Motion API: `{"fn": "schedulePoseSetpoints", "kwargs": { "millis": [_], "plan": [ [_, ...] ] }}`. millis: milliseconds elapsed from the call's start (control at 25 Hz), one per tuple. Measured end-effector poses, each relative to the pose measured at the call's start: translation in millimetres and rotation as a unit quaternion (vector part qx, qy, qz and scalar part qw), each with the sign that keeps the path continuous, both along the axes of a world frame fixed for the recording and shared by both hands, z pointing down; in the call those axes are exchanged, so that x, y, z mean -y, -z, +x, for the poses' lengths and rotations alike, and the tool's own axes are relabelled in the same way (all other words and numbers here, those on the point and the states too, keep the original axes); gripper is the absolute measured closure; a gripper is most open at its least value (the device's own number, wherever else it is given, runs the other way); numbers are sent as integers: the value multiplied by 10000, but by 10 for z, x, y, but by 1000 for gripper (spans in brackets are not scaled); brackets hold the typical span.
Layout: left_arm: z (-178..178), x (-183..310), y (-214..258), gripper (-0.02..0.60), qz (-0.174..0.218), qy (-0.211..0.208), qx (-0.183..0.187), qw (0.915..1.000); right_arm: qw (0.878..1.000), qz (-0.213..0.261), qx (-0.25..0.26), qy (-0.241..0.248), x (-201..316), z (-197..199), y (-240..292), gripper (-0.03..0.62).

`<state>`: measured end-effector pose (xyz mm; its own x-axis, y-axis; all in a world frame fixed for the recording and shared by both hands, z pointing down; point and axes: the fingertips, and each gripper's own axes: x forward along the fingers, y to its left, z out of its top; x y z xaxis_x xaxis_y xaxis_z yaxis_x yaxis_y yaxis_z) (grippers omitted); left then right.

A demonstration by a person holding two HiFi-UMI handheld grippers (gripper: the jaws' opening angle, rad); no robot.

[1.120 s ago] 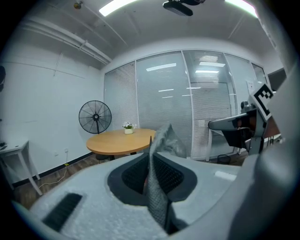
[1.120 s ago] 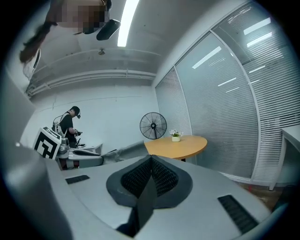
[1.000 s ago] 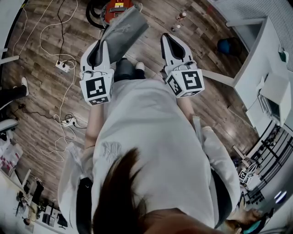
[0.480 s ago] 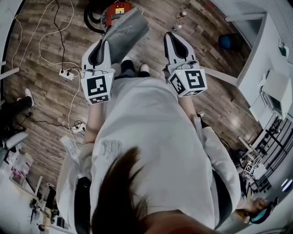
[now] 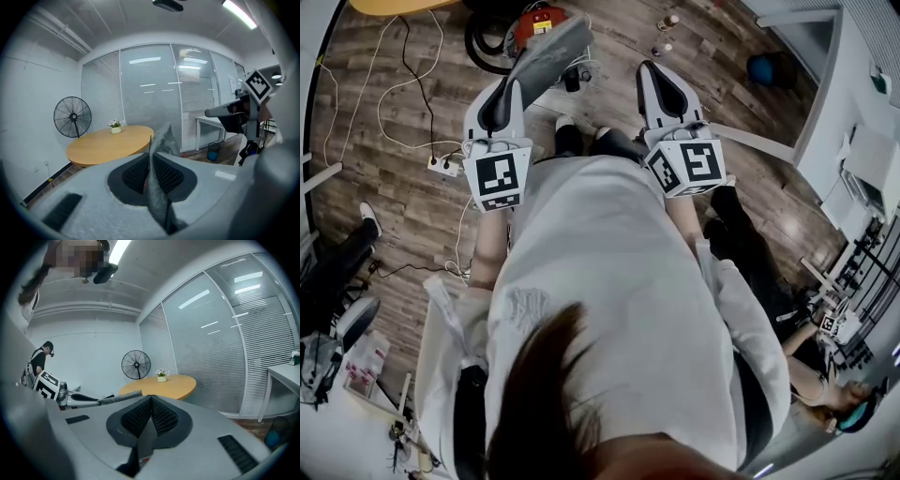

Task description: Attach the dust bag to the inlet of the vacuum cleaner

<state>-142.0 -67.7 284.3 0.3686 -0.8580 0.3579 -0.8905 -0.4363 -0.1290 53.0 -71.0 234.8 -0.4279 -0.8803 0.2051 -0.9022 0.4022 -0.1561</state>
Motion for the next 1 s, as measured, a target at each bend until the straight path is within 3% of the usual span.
{"fn": "schedulePoseSetpoints", "kwargs": {
  "millis": [320,680,1000],
  "plan": [
    [-36,-9,-26,541,-64,11,27,10000,9999,23,43,142,108,-50,-6,591],
    [191,-20,36,541,-52,-169,212,9996,9985,90,67,537,314,-90,75,591],
    [333,-10,1,541,-182,-710,292,9969,9980,107,25,629,380,-84,85,591]
  ]
}}
